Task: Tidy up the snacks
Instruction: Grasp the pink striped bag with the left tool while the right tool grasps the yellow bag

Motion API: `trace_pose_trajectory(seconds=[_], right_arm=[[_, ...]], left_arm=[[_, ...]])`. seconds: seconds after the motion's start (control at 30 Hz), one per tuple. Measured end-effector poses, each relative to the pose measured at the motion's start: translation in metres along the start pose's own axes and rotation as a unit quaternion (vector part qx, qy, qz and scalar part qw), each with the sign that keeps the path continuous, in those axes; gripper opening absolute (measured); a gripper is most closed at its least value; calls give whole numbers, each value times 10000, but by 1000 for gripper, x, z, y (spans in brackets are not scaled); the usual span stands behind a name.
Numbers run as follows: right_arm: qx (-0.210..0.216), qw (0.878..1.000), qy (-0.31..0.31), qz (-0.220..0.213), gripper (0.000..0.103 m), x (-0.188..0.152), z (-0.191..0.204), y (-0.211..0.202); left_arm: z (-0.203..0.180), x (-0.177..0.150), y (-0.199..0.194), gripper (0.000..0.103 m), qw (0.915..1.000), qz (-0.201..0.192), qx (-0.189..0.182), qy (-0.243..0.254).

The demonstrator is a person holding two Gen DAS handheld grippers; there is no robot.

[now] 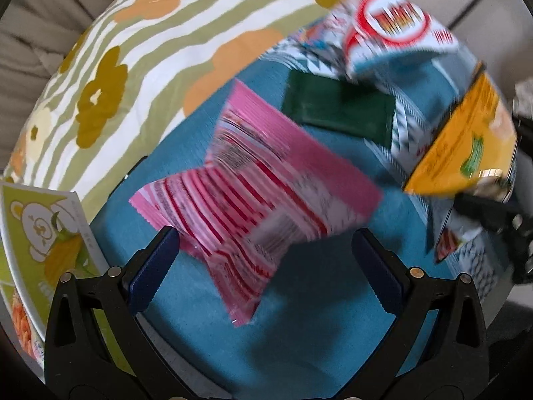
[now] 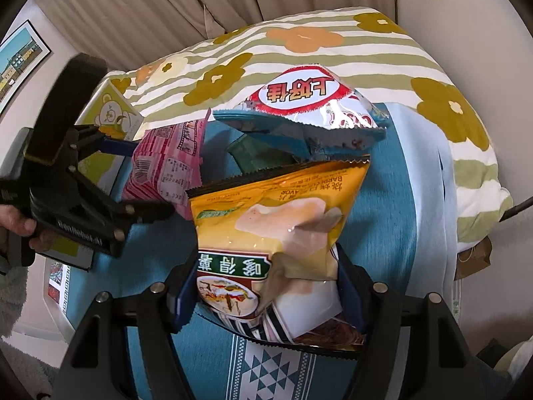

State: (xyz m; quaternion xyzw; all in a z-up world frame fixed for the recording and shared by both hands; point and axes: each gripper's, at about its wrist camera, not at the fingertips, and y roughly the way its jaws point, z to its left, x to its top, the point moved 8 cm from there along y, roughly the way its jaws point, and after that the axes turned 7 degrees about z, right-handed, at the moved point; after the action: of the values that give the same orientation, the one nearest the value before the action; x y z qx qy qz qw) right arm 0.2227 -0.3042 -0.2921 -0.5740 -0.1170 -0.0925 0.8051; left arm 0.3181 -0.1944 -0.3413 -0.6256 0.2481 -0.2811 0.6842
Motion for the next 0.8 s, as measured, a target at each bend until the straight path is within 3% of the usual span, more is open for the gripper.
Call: trace_pose_trajectory(seconds=[0.23, 0.3, 0.5, 0.8], right_arm=[[50, 10000, 38, -64, 67, -3, 3, -1], [66, 9999, 35, -77, 67, -3, 3, -1], [86, 9999, 15, -132, 67, -4, 2, -4], [125, 9997, -11, -199, 67, -6, 2, -6]], left_arm=[[-7, -9, 5, 100, 9996, -49, 232, 159], [-7, -8, 4, 93, 9995, -121, 285, 115], [-7, -5, 4, 51, 9993, -186, 321, 32], [-10, -4, -12, 39, 9978, -574, 257, -218]])
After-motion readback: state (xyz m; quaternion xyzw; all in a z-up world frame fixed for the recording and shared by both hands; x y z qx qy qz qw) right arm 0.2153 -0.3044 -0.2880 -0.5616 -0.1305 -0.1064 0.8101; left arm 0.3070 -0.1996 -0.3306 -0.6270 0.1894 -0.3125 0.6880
